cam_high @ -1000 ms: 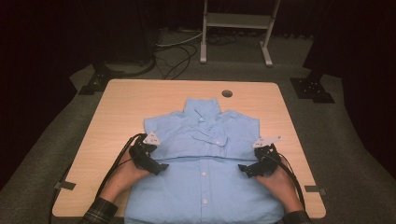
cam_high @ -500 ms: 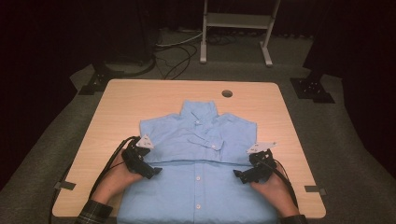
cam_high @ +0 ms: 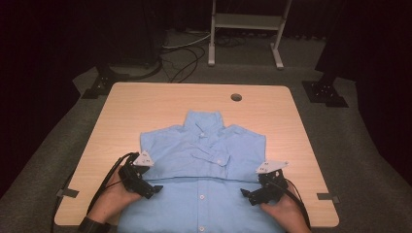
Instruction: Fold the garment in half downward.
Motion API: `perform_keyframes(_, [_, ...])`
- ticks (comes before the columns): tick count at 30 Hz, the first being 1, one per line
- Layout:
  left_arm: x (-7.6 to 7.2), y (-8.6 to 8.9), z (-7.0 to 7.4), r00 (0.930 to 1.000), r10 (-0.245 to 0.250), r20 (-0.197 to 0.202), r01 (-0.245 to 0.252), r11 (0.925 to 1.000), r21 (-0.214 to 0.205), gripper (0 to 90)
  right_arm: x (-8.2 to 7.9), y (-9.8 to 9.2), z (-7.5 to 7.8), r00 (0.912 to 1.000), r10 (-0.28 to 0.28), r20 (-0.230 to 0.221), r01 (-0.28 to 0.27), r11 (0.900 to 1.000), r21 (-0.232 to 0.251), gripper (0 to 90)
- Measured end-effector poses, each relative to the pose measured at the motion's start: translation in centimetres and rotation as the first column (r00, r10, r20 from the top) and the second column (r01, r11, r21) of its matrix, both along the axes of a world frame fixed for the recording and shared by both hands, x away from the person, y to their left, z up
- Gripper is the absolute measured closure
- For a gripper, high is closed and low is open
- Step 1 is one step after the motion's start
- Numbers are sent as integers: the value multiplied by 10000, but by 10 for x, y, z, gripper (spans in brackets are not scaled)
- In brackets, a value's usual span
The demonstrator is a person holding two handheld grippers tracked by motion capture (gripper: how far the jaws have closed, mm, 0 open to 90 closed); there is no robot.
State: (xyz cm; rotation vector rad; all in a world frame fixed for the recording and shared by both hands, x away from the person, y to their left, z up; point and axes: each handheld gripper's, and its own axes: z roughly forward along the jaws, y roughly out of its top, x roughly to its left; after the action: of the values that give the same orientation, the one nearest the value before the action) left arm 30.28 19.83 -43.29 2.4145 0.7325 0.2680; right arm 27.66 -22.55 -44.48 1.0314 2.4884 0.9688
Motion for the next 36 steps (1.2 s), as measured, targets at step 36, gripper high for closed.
perform_keyframes(36, [30, -11, -1, 10000, -12, 24, 13, 9996, -288, 0, 37, -3, 1, 10000, 39, 63, -39, 10000, -16, 0])
